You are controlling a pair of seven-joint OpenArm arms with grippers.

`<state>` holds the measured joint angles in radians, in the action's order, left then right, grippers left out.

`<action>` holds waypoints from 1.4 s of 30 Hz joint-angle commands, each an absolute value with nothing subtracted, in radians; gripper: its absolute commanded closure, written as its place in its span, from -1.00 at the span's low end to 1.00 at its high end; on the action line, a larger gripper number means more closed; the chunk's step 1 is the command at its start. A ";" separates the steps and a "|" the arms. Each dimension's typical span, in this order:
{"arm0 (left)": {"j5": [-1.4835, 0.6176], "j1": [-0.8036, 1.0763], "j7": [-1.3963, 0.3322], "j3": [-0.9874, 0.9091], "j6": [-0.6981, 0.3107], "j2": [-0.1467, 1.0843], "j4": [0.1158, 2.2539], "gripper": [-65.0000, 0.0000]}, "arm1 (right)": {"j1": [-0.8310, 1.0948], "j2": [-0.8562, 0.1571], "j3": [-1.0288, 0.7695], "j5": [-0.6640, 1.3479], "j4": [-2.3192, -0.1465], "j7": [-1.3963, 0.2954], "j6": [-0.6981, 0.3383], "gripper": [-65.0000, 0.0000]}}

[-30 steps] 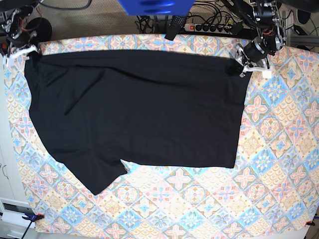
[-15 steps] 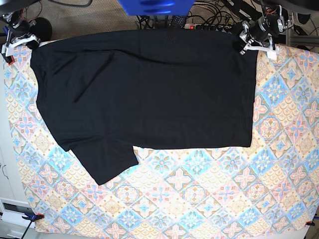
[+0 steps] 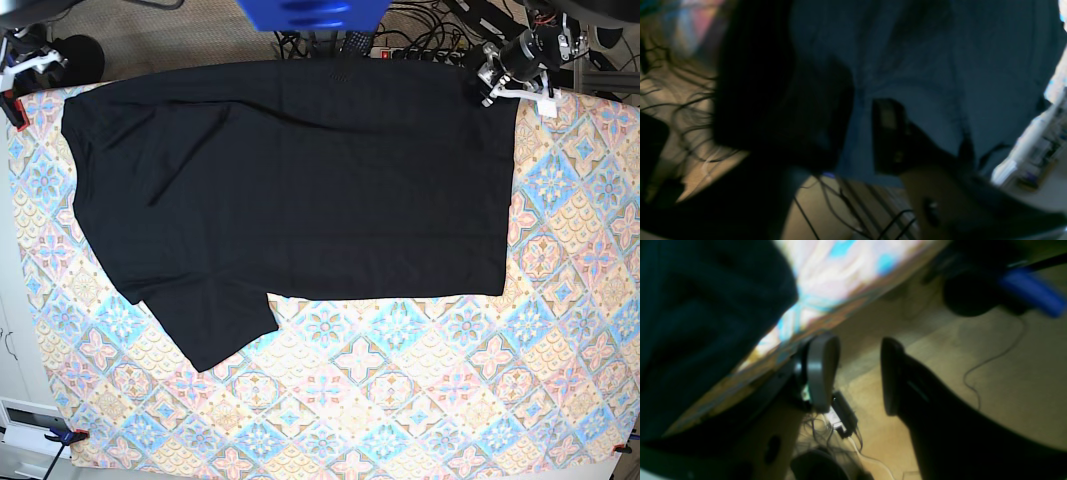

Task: Fold the T-shirt properly
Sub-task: 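Pull the held shirt edge back with both grippers, straightening it, then move both grippers to the shirt's side edge midway toward the hem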

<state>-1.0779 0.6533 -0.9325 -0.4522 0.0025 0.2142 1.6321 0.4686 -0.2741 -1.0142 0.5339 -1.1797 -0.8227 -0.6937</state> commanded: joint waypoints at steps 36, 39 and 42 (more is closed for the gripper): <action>-0.611 -0.140 -0.990 -0.453 -0.004 0.325 1.303 -0.02 | 0.243 -0.300 -0.786 0.475 -1.607 -0.958 -0.698 0.28; -0.559 -0.197 -0.920 -0.394 -0.004 0.320 1.216 -0.02 | 0.213 -0.300 -0.782 0.412 -1.607 -0.958 -0.698 0.28; -0.538 -0.259 -0.843 -0.325 -0.004 0.318 1.086 -0.02 | 0.191 -0.300 -0.756 0.369 -1.607 -0.958 -0.698 0.28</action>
<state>-0.5262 -0.2283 -0.8585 -0.3237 0.0032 0.3077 1.0657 0.2012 -0.2802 -0.7528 0.3466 -1.5898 -0.9817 -0.6952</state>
